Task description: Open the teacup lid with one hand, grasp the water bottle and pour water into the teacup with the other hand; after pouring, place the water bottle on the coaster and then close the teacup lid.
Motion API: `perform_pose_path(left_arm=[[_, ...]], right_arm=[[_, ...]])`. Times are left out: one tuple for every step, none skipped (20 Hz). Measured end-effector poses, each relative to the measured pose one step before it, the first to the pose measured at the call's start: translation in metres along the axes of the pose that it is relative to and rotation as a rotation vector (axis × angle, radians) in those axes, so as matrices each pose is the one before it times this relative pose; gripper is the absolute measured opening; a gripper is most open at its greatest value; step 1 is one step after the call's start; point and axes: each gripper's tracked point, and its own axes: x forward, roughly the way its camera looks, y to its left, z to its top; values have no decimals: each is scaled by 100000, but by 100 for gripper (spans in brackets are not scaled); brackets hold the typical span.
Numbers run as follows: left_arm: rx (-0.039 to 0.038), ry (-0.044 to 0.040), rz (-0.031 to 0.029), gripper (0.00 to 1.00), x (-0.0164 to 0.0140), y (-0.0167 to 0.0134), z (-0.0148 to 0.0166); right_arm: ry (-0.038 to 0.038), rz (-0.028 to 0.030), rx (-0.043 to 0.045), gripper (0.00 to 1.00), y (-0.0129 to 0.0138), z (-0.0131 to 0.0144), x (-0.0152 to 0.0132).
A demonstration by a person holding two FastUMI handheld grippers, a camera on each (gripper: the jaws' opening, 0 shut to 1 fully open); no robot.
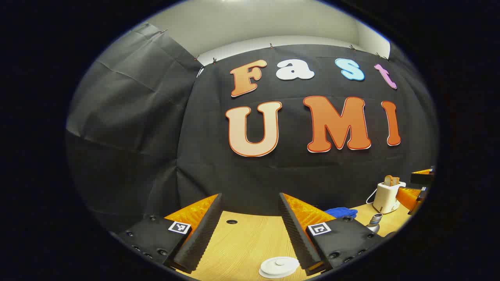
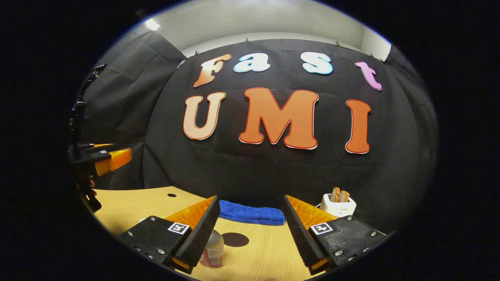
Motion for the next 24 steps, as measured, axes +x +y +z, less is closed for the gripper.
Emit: perform_pose_path(left_arm=[[254, 1, 31, 93, 102, 28, -13], [148, -101, 34, 93, -53, 22, 132], [135, -188, -205, 93, 43, -105, 87], [-4, -221, -185, 93, 19, -51, 135], [59, -9, -60, 93, -5, 14, -123], [-96, 54, -1, 93, 36, -11, 19], [145, 125, -63, 92, -83, -27, -81], [130, -121, 167, 92, -16, 55, 123], [146, -68, -43, 92, 14, 20, 61], [192, 85, 163, 93, 90, 70, 29], [181, -73, -151, 94, -76, -69, -32], [191, 24, -219, 92, -33, -47, 26], [175, 28, -140, 92, 120, 42, -7], [101, 199, -186, 92, 52, -100, -44], [-4, 137, -372, 92, -100, -62, -3], [-341, 252, -598, 92, -11, -112, -50], [-188, 477, -562, 92, 15, -64, -216], [-190, 821, -580, 92, 16, -139, -263], [-275, 1069, -339, 92, 69, -27, -389], [-392, 1195, -749, 92, 62, -156, -439], [-444, 1385, -917, 92, -7, -97, -469], [-379, 1344, -904, 92, 35, -200, -477], [-18, 1511, -801, 92, 29, -177, -484], [326, 1816, -820, 92, 98, -145, -690]], right_arm=[[103, -112, -120, 97, 31, 37, 47], [237, -87, 6, 97, -48, -43, -75], [181, 249, 28, 97, 155, -62, 77], [230, -41, 22, 97, -19, -57, 26], [87, 202, -29, 97, 94, -49, 69], [43, 54, -89, 96, 58, -62, 40], [-57, -33, -63, 97, 73, 1, -47], [-234, 10, -55, 97, 22, 68, -38], [-18, 105, -1, 97, 39, 23, 149], [29, 326, 38, 97, 87, 30, -95], [230, 119, 184, 97, 54, -100, 180], [231, 348, 214, 97, 63, -126, -79], [214, 320, 222, 97, 104, -40, -103], [147, 278, 102, 97, 61, -1, -7], [-34, 376, 78, 97, 152, -71, 91], [-14, 464, -144, 97, 132, 7, -2], [-92, 282, -267, 98, 61, -78, -30], [144, 300, -254, 98, 11, -91, -108], [330, 298, -124, 98, 237, -85, -20], [541, 524, 55, 98, 78, -239, -53], [790, 668, 166, 98, 207, -349, 28], [749, 1121, 403, 98, 267, -310, -14], [589, 1161, 480, 98, 356, -261, -3], [609, 1183, 457, 98, 296, -209, -124]])
